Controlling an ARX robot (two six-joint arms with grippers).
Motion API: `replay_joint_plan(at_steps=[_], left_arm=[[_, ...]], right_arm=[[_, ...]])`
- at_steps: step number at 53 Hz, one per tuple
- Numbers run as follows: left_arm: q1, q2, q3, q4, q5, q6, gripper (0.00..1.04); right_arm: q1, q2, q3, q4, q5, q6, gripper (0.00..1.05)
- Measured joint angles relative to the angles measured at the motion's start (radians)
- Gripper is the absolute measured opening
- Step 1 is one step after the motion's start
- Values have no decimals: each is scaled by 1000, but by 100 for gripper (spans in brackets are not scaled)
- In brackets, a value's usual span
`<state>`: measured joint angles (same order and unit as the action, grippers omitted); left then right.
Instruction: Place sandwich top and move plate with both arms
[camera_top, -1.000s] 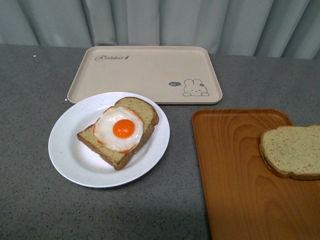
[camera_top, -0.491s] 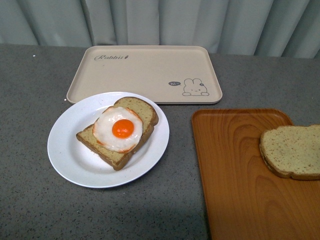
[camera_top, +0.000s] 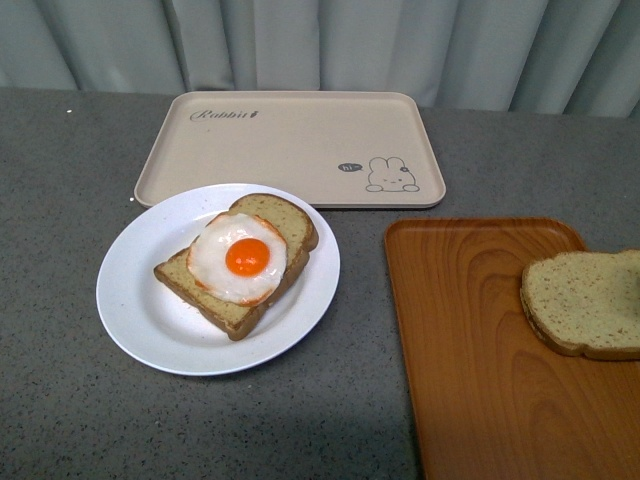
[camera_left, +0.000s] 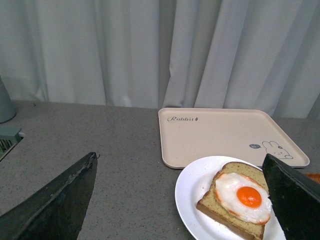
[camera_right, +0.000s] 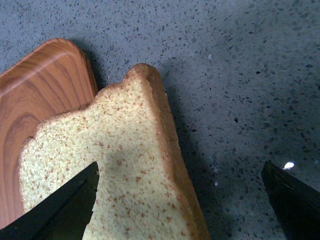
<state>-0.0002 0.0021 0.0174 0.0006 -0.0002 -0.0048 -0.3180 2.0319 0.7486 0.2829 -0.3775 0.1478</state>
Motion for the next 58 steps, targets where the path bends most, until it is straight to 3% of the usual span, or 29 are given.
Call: replay_joint_plan(at_steps=[14, 30, 45, 51, 58], left_arm=[[0, 0, 0, 0, 0, 0, 98], [0, 0, 0, 0, 0, 0, 98], [0, 0, 0, 0, 0, 0, 98], [0, 0, 0, 0, 0, 0, 98], [0, 0, 0, 0, 0, 0, 98]], right_arm=[[39, 29, 8, 20, -18, 0, 94], [39, 29, 10, 29, -22, -2, 48], [42, 11, 8, 25, -44, -6, 13], [53, -34, -13, 20, -47, -8, 4], [91, -183, -75, 9, -80, 19, 3]])
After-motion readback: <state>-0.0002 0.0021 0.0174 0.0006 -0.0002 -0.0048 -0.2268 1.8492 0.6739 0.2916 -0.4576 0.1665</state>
